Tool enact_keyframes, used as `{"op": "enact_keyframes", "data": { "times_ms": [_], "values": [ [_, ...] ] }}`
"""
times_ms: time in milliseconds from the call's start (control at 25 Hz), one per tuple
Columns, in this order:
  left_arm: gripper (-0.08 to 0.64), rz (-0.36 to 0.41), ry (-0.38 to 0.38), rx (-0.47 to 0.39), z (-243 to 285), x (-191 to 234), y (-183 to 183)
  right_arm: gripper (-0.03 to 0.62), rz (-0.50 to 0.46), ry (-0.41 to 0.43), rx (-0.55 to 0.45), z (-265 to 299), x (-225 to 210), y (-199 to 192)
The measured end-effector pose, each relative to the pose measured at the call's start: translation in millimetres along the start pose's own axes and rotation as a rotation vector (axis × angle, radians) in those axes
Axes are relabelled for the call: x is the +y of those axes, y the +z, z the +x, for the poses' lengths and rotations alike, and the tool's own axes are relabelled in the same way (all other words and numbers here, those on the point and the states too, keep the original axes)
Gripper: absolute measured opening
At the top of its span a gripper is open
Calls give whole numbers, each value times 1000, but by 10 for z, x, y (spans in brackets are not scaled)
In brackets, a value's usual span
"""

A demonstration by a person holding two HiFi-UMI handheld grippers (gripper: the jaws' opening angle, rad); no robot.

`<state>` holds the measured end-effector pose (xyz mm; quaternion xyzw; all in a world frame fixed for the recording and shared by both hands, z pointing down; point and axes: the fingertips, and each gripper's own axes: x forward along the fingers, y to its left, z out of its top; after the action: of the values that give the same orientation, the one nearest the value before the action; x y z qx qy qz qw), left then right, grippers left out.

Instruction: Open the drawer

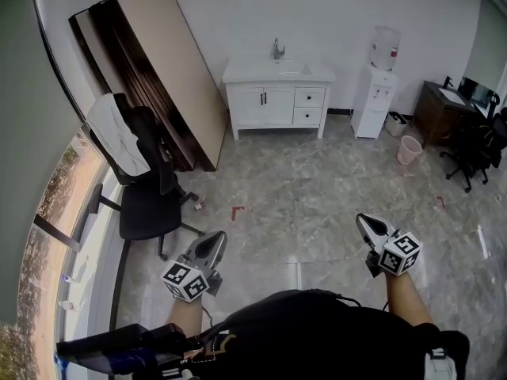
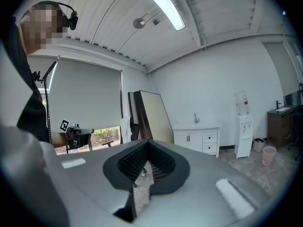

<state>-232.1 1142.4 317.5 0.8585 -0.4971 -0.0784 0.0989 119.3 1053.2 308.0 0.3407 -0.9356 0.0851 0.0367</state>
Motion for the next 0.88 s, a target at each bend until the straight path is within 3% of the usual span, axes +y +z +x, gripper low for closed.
{"op": "enact_keyframes", "data": {
  "times_ms": [360,680,880],
  "values": [
    [-6,38,81,-22,827,-371,57,0,-6,82,-33,-11,-1052,209],
    [-6,27,82,-22,1768,-923,-54,0,-21,110,-44,-261,-2051,357],
    [-6,30,84,12,2083,-986,-153,0,14,109,-36,-251,-2396,242]
  ]
}}
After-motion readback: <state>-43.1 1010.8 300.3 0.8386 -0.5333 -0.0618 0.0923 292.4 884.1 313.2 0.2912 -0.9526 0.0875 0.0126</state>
